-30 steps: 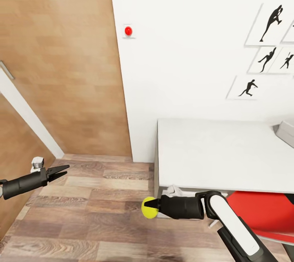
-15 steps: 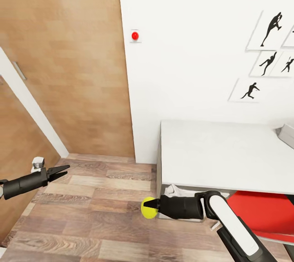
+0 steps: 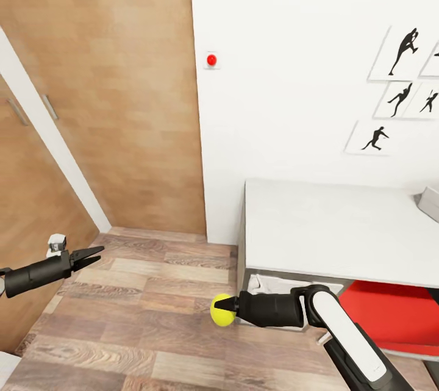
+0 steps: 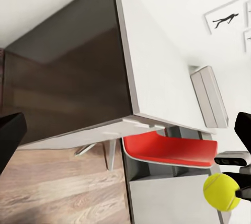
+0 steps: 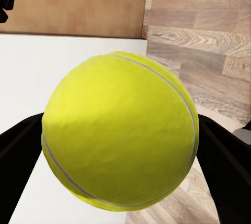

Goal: Put all the toys in the child's room - the three board games (two on the bed and one on the table), the two jigsaw puzzles on the table, and the tennis ball on the table - inside the toy box on the table in the child's room.

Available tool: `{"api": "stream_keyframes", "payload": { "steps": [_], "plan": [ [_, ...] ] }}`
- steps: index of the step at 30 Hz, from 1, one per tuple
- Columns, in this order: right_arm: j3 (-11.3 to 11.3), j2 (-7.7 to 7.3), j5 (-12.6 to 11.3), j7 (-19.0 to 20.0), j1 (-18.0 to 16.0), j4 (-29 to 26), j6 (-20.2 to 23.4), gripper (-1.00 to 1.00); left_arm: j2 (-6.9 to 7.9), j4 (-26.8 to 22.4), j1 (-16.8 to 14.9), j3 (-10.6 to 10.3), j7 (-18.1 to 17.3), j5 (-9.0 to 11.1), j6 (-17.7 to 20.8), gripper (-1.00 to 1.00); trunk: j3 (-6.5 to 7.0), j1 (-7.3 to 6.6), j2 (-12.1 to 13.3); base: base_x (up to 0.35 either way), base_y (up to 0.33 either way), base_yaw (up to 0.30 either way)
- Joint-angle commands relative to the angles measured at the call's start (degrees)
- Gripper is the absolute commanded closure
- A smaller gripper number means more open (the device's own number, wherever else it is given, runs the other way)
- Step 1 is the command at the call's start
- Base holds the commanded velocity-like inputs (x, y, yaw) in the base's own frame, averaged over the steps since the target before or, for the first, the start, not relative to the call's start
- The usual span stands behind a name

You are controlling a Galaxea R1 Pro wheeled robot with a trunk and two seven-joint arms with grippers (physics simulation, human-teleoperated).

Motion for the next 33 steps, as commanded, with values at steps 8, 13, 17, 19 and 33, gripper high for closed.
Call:
{"api": "stream_keyframes", "payload": {
  "steps": [8,13,17,19,33],
  "plan": [
    [0.14,-0.04,-0.57,-0.68,-0.06,-0.01,0.00,1.00,0.01,-0.02,-0.24,-0.48,-0.18,0.61,0.43,-1.00,0.64,0.04,-0.12,-0.010,0.000,0.070],
    [0.41,-0.04,-0.57,-0.67,-0.06,-0.02,-1.04,1.00,0.00,-0.02,-0.21,-0.47,-0.20,0.61,0.43,-1.00,1.11,0.04,-0.12,0.000,0.000,0.070],
    [1.03,-0.10,-0.57,-0.56,-0.06,0.00,-3.48,1.00,0.00,-0.02,-0.21,-0.51,-0.19,0.61,0.43,-1.00,1.49,0.04,-0.12,0.000,0.000,0.070],
    [1.14,-0.12,-0.57,-0.54,-0.06,-0.03,-3.81,1.00,0.00,-0.02,-0.21,-0.51,-0.24,0.61,0.43,-1.00,1.68,0.04,-0.12,0.000,0.000,0.070],
    [1.21,-0.12,-0.57,-0.53,-0.06,0.01,-4.04,1.00,0.00,-0.02,-0.22,-0.51,-0.23,0.61,0.43,-1.00,3.01,0.04,-0.12,-0.046,0.000,0.070]
  ]
}}
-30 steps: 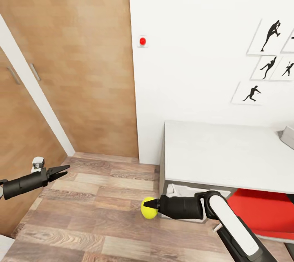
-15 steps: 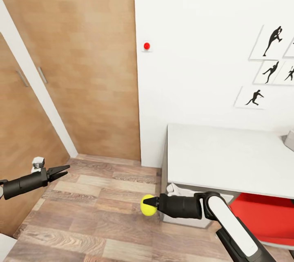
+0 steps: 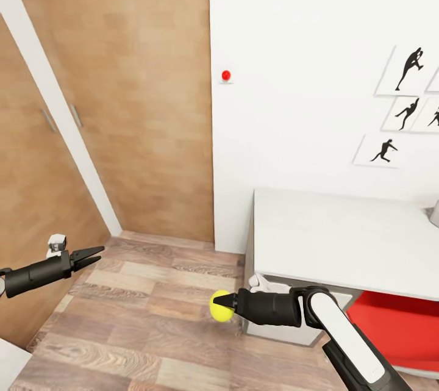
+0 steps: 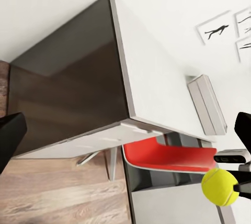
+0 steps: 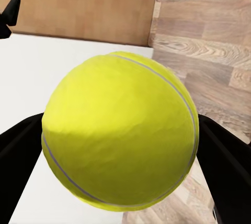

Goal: Put all the toys in the child's room - the three board games (two on the bed and one on the table), the two jigsaw puzzles on the table, and the tennis ball on the table - inside the toy box on the table in the child's room.

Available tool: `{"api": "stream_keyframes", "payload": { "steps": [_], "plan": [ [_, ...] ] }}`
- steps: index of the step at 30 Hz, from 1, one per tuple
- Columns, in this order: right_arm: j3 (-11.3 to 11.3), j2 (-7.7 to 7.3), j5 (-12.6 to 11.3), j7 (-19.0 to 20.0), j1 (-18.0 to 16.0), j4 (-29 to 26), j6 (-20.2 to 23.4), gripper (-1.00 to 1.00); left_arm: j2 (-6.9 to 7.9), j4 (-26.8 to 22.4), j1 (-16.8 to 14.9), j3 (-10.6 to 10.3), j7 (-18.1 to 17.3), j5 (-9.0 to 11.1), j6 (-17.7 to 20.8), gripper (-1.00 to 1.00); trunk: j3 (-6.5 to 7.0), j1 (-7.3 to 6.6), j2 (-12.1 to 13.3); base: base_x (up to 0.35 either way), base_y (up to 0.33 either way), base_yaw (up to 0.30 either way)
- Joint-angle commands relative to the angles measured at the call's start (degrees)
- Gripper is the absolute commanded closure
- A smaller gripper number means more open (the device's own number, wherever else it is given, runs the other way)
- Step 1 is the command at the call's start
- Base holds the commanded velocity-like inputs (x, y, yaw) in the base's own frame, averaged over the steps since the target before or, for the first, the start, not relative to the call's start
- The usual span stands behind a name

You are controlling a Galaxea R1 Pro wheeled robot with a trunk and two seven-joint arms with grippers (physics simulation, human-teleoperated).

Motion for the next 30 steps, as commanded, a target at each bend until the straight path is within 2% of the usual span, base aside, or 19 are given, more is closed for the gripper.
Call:
{"api": "stream_keyframes", "payload": {
  "steps": [1,16,30],
  "plan": [
    [0.06,-0.01,-0.58,-0.64,-0.06,-0.07,-0.02,1.00,0.03,-0.02,-0.23,-0.42,-0.16,0.61,0.43,-1.00,-0.03,0.03,-0.13,-0.156,0.000,0.070],
    [0.07,0.03,-0.58,-0.71,-0.06,0.18,-0.09,1.00,-0.14,-0.02,-0.20,-0.42,-0.16,0.61,0.43,-1.00,1.39,0.03,-0.13,-0.073,0.000,0.061],
    [0.13,0.04,-0.58,-0.68,-0.06,0.20,-0.10,1.00,-0.14,-0.02,-0.22,-0.42,-0.23,0.61,0.43,-1.00,2.64,0.03,-0.13,-0.005,0.000,-0.141]
  ]
}}
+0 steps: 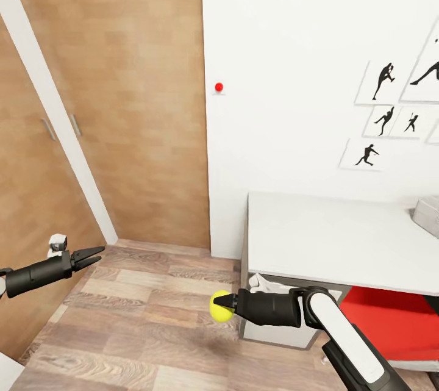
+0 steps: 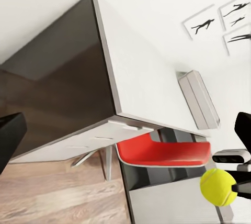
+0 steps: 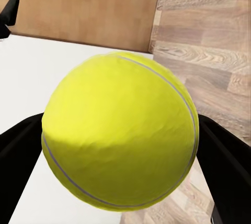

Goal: Put all the toys in the child's room - the three board games (two on the bed and one on the table), the two jigsaw puzzles on the table, and the tennis ball on the table - inside the toy box on the table in the child's room.

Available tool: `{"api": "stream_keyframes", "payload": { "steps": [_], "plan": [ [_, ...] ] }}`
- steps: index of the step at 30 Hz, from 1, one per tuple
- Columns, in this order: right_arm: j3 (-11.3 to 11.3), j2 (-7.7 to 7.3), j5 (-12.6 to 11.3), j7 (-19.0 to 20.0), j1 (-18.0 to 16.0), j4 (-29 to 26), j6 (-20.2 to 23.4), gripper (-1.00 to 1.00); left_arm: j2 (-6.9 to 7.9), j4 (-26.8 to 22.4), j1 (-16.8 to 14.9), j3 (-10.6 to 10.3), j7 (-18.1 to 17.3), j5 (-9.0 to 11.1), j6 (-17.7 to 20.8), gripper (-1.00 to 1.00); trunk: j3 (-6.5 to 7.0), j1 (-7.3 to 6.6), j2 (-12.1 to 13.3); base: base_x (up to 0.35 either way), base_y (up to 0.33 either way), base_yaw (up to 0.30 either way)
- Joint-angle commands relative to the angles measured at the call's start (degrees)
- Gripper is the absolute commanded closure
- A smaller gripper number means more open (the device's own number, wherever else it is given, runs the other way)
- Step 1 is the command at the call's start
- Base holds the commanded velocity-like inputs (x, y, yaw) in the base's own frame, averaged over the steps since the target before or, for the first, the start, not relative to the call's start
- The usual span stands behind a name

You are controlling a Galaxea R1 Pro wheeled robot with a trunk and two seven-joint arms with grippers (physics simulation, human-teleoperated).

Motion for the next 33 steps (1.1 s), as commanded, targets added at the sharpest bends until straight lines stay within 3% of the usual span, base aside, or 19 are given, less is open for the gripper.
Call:
{"api": "stream_keyframes", "payload": {
  "steps": [1,22,33],
  "plan": [
    [0.09,-0.04,-0.58,-0.63,-0.08,-0.04,-0.02,1.00,0.05,-0.04,-0.20,-0.40,-0.17,0.61,0.43,-1.00,-0.04,0.05,-0.13,0.000,0.000,-0.167],
    [0.10,-0.03,-0.58,-0.65,-0.08,0.03,-0.02,1.00,0.05,-0.04,-0.21,-0.40,-0.16,0.61,0.43,-1.00,1.77,0.05,-0.13,-0.120,0.000,-0.165],
    [0.02,-0.03,-0.58,-0.65,-0.08,0.03,-0.02,1.00,0.05,-0.04,-0.20,-0.40,-0.19,0.61,0.43,-1.00,1.97,0.05,-0.13,-0.122,0.000,-0.028]
  ]
}}
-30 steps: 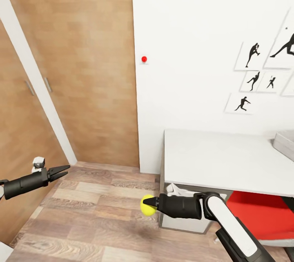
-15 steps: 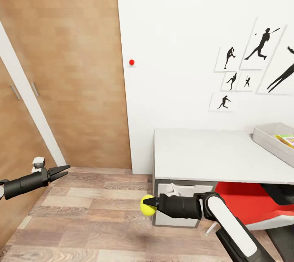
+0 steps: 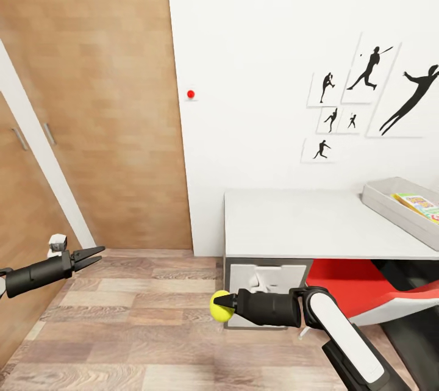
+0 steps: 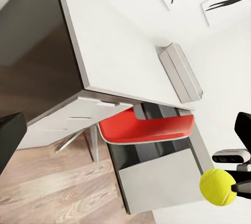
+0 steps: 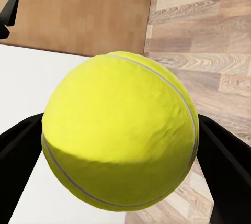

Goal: Put all the toys in the child's room - the three board games (two on the bed and one on the table), the two jigsaw puzzles on the table, and the tennis ball on the table - inside the toy box on the table in the child's room.

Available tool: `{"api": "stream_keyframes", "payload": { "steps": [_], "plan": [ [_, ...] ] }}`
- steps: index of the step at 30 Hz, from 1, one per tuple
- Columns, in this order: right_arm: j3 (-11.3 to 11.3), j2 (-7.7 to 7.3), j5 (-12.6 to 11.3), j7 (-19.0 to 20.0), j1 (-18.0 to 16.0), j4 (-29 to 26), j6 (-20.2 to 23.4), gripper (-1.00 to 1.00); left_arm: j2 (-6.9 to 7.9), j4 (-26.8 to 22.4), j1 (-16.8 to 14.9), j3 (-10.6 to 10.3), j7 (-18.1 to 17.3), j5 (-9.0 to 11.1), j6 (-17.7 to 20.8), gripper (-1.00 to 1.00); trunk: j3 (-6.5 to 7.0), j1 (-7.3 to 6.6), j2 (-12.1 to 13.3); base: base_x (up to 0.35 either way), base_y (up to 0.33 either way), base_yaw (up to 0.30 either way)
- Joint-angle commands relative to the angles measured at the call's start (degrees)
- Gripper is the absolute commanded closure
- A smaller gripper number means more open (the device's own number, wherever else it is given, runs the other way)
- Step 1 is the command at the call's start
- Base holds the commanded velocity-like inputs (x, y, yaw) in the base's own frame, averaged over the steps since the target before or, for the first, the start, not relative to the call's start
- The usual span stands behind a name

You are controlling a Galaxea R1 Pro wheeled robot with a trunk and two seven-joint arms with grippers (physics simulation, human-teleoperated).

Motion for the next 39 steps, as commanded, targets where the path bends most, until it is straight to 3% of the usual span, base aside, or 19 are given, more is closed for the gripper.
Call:
{"api": "stream_keyframes", "payload": {
  "steps": [1,10,24,39],
  "plan": [
    [0.13,-0.04,-0.59,-0.63,-0.14,0.00,-0.02,1.00,0.03,-0.02,-0.21,-0.41,-0.14,0.61,0.43,-1.00,-0.14,0.04,-0.14,-0.001,0.000,0.000],
    [0.09,-0.04,-0.59,-0.62,-0.11,-0.06,-0.02,1.00,-0.18,-0.02,-0.24,-0.41,-0.10,0.61,0.43,-1.00,-0.12,0.04,-0.14,0.000,0.000,-0.010],
    [0.06,-0.04,-0.59,-0.62,-0.07,0.02,-0.02,1.00,-0.32,-0.02,-0.21,-0.41,-0.15,0.61,0.43,-1.00,0.40,0.04,-0.14,-0.035,0.000,-0.202],
    [-0.03,-0.12,-0.59,-0.62,-0.07,0.13,-1.52,1.00,-0.32,-0.02,-0.24,-0.41,-0.18,0.61,0.43,-1.00,0.42,0.04,-0.14,-0.031,0.000,-0.009]
  ]
}}
